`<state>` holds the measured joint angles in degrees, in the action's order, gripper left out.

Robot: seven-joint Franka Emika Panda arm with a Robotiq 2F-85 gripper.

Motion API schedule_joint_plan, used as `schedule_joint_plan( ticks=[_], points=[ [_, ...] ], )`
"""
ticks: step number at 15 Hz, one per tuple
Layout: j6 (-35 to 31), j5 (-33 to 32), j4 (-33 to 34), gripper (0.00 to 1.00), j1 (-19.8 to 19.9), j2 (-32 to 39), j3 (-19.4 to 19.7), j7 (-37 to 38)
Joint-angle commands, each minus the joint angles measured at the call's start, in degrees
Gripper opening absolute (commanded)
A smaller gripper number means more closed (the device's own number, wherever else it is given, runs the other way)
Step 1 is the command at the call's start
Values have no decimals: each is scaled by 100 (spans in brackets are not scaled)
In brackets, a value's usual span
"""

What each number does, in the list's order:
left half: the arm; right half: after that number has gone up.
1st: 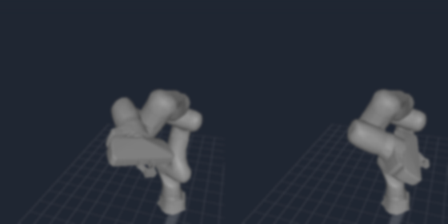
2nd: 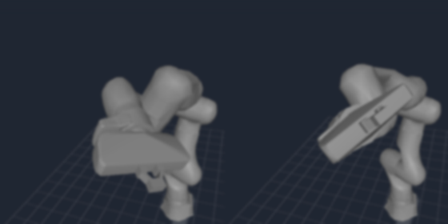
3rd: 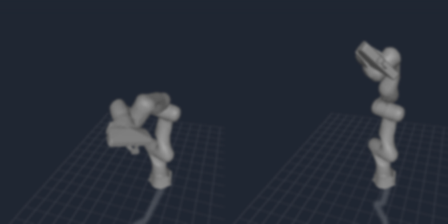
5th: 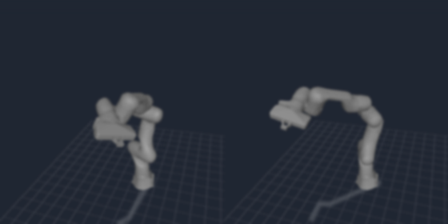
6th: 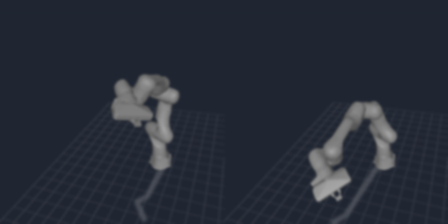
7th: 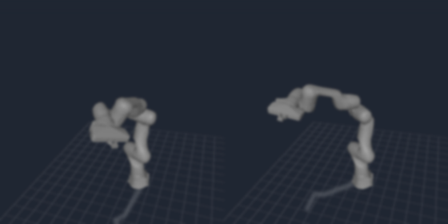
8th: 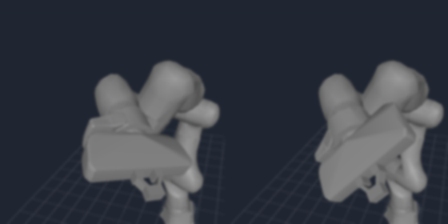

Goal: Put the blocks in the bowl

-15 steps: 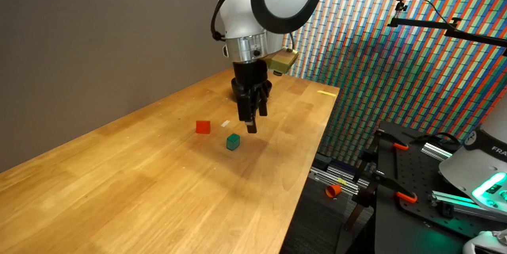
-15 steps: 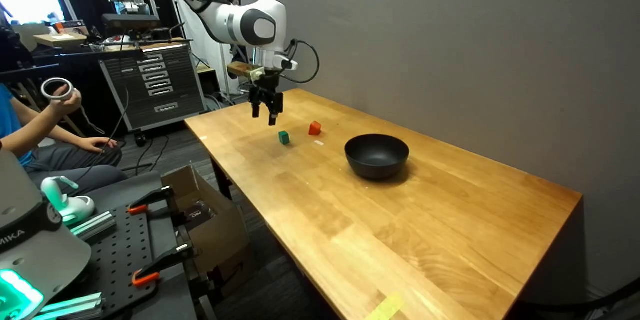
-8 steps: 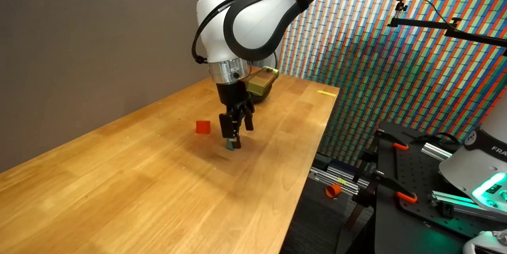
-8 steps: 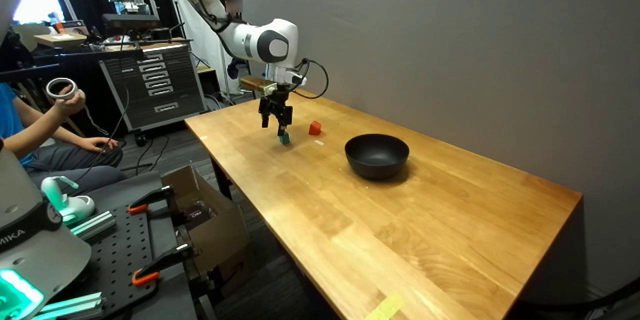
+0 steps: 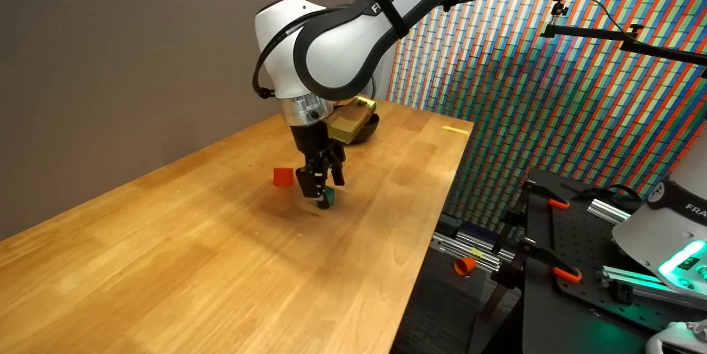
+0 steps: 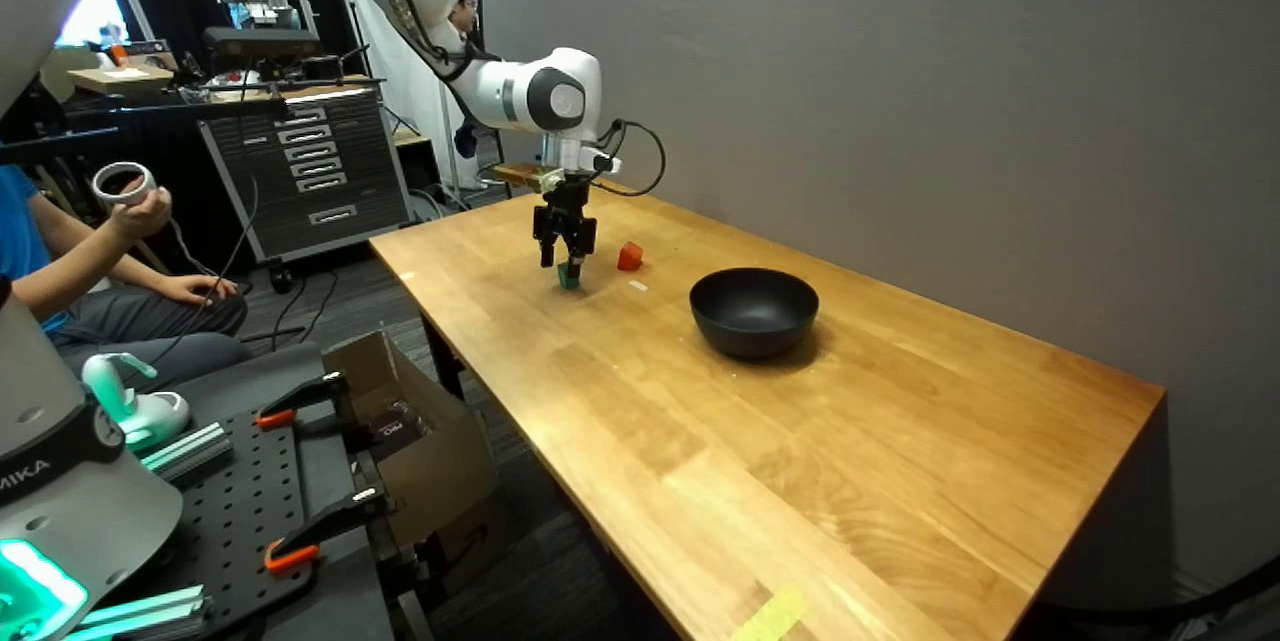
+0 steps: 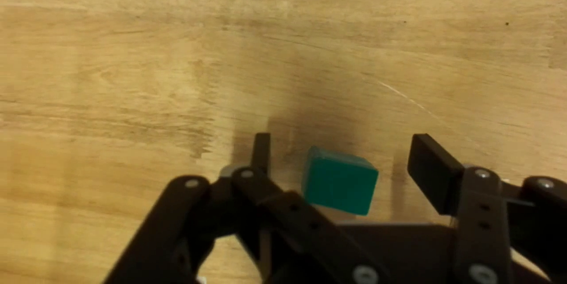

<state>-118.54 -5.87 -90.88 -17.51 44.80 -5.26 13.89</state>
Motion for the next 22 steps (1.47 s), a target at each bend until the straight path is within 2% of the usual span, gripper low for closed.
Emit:
schedule_joint_plan(
  ticks=[1, 5, 6, 7, 8, 9, 10, 11, 12, 17, 22],
  points=[
    [252, -127, 350, 51, -134, 172, 172, 189],
    [251, -104, 361, 21, -89, 195, 231, 240],
    [252, -88, 375, 64, -85, 190, 234, 259],
    [245, -117, 387, 64, -104, 190, 258, 292],
    [276, -168, 407, 18, -127, 199, 290, 306],
    [279, -188, 423, 22, -132, 208, 307, 317],
    [289, -203, 407, 22, -141, 186, 324, 343],
    [325, -287, 388, 14, -196, 137, 388, 433],
    [376, -458, 366, 13, -291, 47, 496, 586],
    [711, -1561, 395, 13, -628, -264, 1100, 1432],
    [1168, -2692, 666, 13, -714, -337, 1543, 2125]
  ],
)
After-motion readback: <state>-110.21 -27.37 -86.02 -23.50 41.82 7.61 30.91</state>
